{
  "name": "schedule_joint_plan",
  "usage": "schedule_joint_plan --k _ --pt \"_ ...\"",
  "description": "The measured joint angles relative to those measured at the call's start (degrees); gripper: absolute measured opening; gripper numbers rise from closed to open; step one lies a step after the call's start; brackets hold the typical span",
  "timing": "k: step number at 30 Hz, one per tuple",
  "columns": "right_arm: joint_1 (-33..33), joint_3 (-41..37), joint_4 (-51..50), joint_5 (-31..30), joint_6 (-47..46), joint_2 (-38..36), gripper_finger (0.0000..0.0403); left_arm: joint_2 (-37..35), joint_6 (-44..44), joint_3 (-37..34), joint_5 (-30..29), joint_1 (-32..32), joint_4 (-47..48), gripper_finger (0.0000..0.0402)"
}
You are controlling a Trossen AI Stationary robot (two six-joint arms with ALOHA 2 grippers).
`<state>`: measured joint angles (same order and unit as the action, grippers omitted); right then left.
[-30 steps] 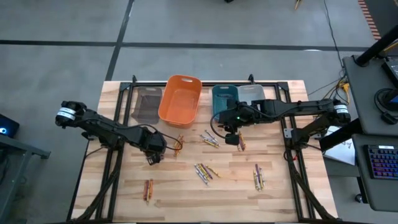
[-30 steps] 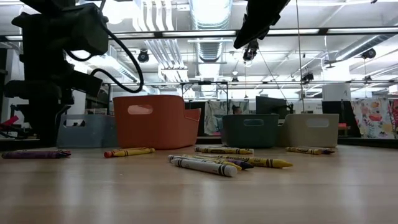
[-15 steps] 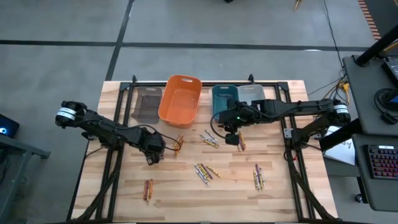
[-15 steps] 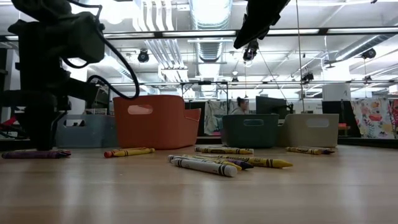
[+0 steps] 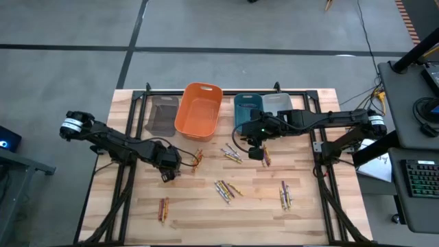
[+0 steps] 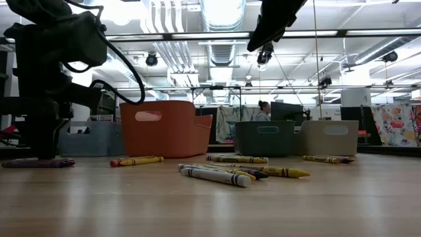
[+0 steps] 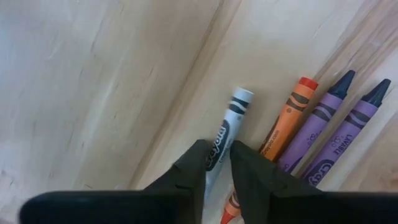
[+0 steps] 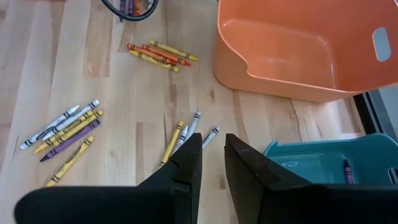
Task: Sort crayons
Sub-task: Put the white crayon into the orange bin
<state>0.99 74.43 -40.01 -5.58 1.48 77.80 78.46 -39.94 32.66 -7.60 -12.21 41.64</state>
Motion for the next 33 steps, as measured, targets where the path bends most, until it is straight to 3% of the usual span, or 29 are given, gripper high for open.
schedule_joint_plan --k 5,14,24,33 --pt "0.0 0.0 0.0 0.0 0.0 0.0 0.0059 0.0 0.0 0.0 -0.4 0.0 0.1 0.0006" --pt "0.0 0.0 0.0 0.0 0.0 0.0 0.0059 0.1 1.4 4.0 -2.1 0.1 3.6 0.0001" --pt "0.0 0.0 -3.6 0.0 -0.1 0.0 0.0059 -1.7 8.7 17.2 -8.6 0.1 13.2 0.0000" --pt "0.0 0.0 -13.8 0.0 -4.1 -0.1 0.0059 -4.0 26.5 33.5 -15.5 1.8 13.9 0.0000"
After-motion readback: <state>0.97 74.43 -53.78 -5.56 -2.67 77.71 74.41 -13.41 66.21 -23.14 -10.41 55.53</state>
